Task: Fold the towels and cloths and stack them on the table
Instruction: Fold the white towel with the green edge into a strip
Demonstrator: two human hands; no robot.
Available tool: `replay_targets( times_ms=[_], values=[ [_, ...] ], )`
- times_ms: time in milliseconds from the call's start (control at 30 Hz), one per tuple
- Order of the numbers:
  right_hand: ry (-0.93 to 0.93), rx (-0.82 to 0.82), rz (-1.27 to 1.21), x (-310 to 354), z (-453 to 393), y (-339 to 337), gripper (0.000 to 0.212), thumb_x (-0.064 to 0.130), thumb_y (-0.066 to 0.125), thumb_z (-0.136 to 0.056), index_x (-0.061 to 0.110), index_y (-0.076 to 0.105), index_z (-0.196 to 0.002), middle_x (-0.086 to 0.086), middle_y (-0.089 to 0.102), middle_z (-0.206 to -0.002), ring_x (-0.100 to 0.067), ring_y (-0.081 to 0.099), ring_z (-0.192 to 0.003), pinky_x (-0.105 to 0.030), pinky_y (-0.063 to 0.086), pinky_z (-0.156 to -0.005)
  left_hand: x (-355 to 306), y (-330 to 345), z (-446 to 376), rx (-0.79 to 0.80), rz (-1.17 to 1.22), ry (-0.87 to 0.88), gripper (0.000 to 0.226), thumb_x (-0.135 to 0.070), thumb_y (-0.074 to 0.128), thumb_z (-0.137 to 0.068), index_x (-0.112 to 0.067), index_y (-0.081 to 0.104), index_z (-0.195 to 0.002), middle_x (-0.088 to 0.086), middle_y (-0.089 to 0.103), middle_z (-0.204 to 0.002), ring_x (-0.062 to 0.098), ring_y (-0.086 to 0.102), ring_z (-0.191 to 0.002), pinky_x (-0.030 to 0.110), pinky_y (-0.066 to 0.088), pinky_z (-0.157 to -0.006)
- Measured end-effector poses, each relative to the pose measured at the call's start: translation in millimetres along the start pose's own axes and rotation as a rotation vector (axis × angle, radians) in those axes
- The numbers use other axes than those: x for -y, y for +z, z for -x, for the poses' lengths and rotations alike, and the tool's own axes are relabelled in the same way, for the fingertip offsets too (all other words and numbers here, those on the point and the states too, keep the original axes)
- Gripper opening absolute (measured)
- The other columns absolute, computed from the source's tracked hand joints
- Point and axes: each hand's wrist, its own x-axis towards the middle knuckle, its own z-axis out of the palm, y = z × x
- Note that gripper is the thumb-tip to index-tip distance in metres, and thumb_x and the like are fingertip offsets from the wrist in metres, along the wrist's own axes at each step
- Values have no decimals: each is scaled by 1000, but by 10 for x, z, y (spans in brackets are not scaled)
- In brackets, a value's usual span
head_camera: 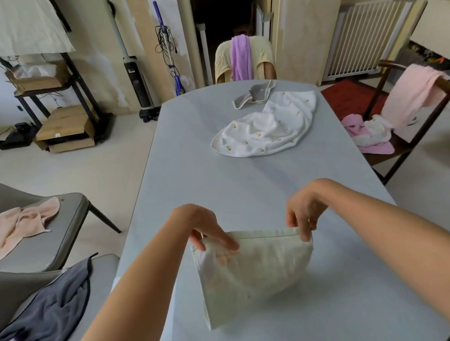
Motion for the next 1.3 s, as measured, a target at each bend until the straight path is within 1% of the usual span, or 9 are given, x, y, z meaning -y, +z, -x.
replay_targets(
  times_ms=[100, 200, 333, 533, 767, 967, 1100, 1200, 1300],
  values=[
    [33, 21, -33, 17, -37, 6, 22, -12, 69, -76, 10, 66, -80, -2, 61, -73, -11, 54, -63, -17, 48, -56, 49, 90, -126, -55, -15, 1, 57, -75, 68, -63, -19, 67, -75, -5, 55, -72, 11, 56, -53, 19, 47, -65],
    [50, -276, 11, 11, -241, 16, 17, -8, 66, -76, 8, 65, -82, -8, 63, -75, -11, 54, -59, -16, 44, -47, 87, 215, -340, -219, -1, 52, 39, -49, 60, -83, -14, 59, -66, 1, 63, -66, 20, 65, -64, 25, 50, -66],
    [23, -758, 13, -125, -618, 188, 16, 1, 55, -78, 6, 70, -81, -15, 67, -82, -25, 63, -76, -25, 38, -59, 89, 425, -584, -502, -20, 61, 19, -11, 43, -93, -4, 60, -97, 14, 62, -104, 32, 61, -93, 33, 43, -70],
    [36, -957, 12, -204, -1199, 486, 18, 2, 49, -81, 11, 64, -83, -18, 65, -95, -36, 61, -90, -30, 33, -63, 210, 748, -1006, -664, 47, -4, 21, 6, 42, -86, -4, 54, -99, 15, 55, -100, 31, 54, -81, 34, 38, -66],
    [80, -1021, -32, -222, -1606, 449, 16, 1, 46, -86, 7, 61, -86, -15, 64, -90, -38, 60, -88, -33, 35, -62, 253, 774, -1430, -700, 115, -54, 15, 7, 42, -89, -7, 47, -90, 13, 54, -98, 27, 48, -80, 33, 36, -64],
    [-73, -1224, 182, -168, -1941, 522, 44, 3, 58, -83, 3, 55, -127, -17, 53, -134, -34, 49, -125, -42, 42, -98, 213, 822, -1619, -870, 150, 56, 43, -6, 51, -93, -10, 41, -134, 8, 32, -146, 27, 28, -134, 38, 49, -85],
    [-276, -1099, 281, 107, -2185, 884, 50, 26, 36, -94, 6, 49, -137, -12, 45, -145, -28, 42, -135, -39, 24, -111, 90, 1294, -1675, -801, 162, 174, 51, -17, 34, -102, -12, 22, -151, 3, 12, -160, 19, 0, -148, 40, 18, -118],
    [-273, -1027, 340, 118, -2294, 934, 57, 39, 28, -97, 12, 37, -146, -5, 31, -154, -22, 31, -142, -38, 17, -114, 189, 1453, -1836, -797, 110, 141, 59, -39, 19, -101, -13, 10, -153, 1, -2, -159, 16, -11, -144, 38, 0, -121],
    [-226, -1058, 330, 12, -2351, 871, 62, 46, 28, -97, 15, 26, -150, -3, 22, -157, -19, 21, -145, -39, 14, -117, 324, 1507, -1984, -843, 1, 164, 69, -52, 20, -96, -14, 13, -153, 4, 5, -160, 22, 1, -148, 39, 3, -120]
  ],
)
